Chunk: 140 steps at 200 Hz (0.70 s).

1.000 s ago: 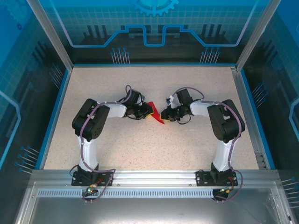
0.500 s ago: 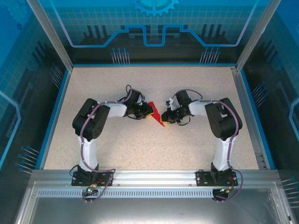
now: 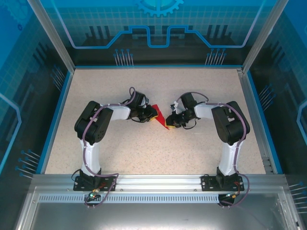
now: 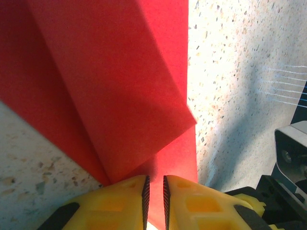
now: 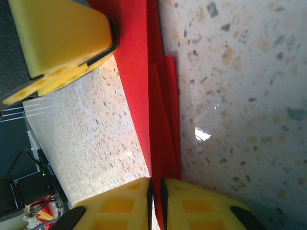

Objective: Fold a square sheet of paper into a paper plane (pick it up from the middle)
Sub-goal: Fold the wing for the fifth time at the center of the table.

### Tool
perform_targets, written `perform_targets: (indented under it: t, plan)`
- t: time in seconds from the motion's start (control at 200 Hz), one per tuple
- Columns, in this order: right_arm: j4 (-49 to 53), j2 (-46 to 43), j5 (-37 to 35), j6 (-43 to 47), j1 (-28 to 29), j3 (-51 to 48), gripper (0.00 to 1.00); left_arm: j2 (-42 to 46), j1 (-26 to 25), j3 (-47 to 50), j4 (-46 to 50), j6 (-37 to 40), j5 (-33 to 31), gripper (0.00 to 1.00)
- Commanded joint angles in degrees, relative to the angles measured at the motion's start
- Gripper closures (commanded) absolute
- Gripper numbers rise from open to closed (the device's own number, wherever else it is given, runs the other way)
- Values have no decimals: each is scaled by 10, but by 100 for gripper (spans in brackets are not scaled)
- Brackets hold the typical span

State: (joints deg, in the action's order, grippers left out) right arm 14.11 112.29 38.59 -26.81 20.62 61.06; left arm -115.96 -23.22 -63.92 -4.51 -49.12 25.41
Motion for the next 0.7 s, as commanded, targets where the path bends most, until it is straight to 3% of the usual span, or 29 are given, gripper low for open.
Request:
perform_targets:
  t: [0.0, 0.285, 0.385, 0.51, 0.695]
  plan:
    - [37, -10, -1, 13, 5, -12, 86, -21, -3, -7, 35, 12, -16, 81]
    - [50, 9, -18, 11, 1, -10, 88, -23, -3, -8, 37, 11, -17, 81]
    - [35, -35, -16, 7, 1, -15, 82, -23, -3, -8, 38, 12, -16, 81]
    - [33, -97, -57, 9, 5, -14, 76, -24, -3, -9, 39, 12, -16, 81]
    - [44, -89, -124, 19, 52, 34, 80, -27, -3, -16, 46, 14, -15, 84]
